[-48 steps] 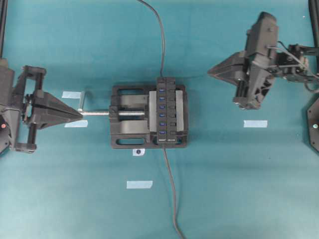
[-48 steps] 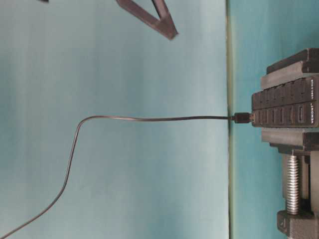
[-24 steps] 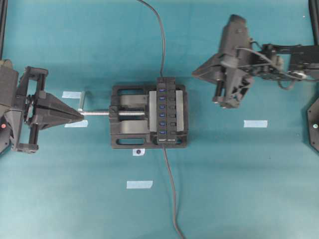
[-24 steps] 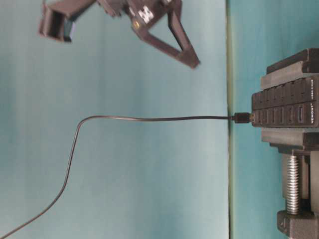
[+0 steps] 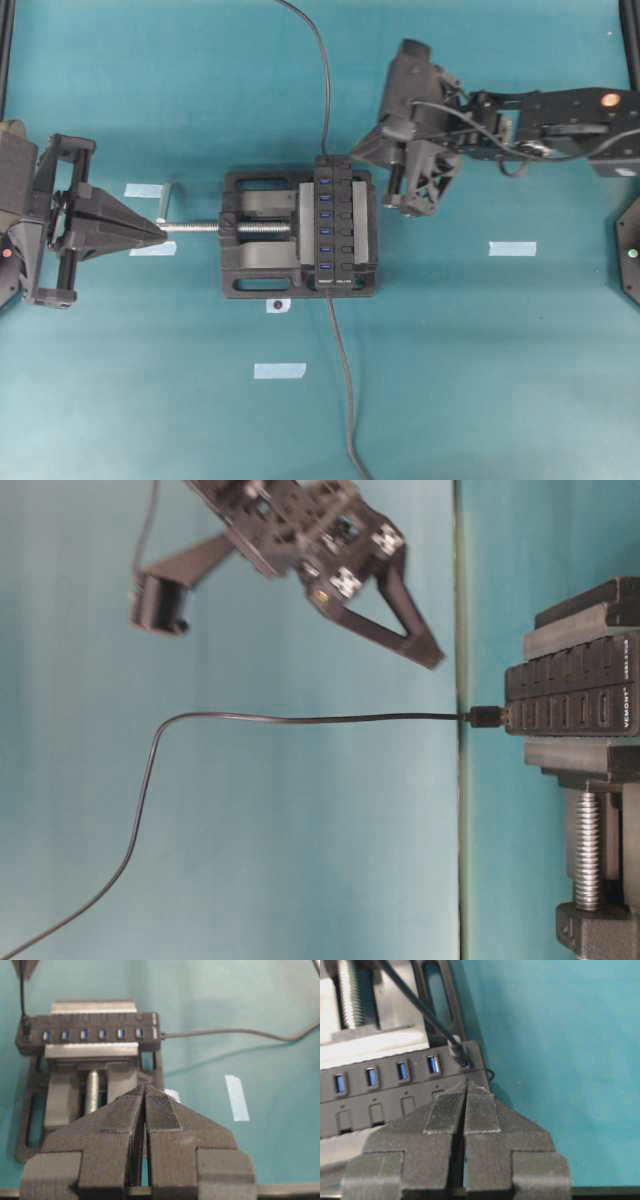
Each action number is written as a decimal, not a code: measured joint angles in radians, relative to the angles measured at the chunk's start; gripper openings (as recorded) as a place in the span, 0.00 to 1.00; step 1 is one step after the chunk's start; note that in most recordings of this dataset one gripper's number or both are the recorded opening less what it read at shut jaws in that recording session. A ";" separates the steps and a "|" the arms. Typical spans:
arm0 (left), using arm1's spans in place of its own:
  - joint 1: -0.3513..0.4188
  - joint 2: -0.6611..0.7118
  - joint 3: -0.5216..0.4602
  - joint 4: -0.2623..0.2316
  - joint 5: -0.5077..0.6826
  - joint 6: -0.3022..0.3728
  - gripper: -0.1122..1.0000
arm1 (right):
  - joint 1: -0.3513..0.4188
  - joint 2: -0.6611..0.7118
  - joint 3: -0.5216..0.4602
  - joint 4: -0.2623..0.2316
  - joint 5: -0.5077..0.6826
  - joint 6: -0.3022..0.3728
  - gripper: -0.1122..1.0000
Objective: Insert the USB into the front port of the fixed hub.
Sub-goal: 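Grasp the black USB plug with the right gripper and pull it out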
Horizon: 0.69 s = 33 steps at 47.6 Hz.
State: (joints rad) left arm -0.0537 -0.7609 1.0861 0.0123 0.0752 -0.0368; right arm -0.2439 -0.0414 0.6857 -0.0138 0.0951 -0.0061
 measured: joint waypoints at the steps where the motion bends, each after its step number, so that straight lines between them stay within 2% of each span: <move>1: 0.000 0.000 0.000 0.000 0.000 0.000 0.10 | 0.000 0.005 -0.003 0.000 0.000 0.000 0.07; 23: 0.000 -0.002 0.000 0.002 -0.002 -0.002 0.10 | -0.005 0.038 -0.018 0.000 -0.008 0.000 0.09; 29: 0.000 -0.002 0.000 0.002 0.000 0.000 0.10 | -0.005 0.038 -0.021 0.000 -0.015 -0.002 0.15; 33: 0.000 -0.002 0.000 0.002 0.000 -0.002 0.10 | -0.005 0.038 -0.023 0.000 -0.015 0.000 0.28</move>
State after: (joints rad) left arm -0.0537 -0.7624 1.0861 0.0138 0.0752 -0.0383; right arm -0.2485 -0.0031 0.6627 -0.0138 0.0798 -0.0061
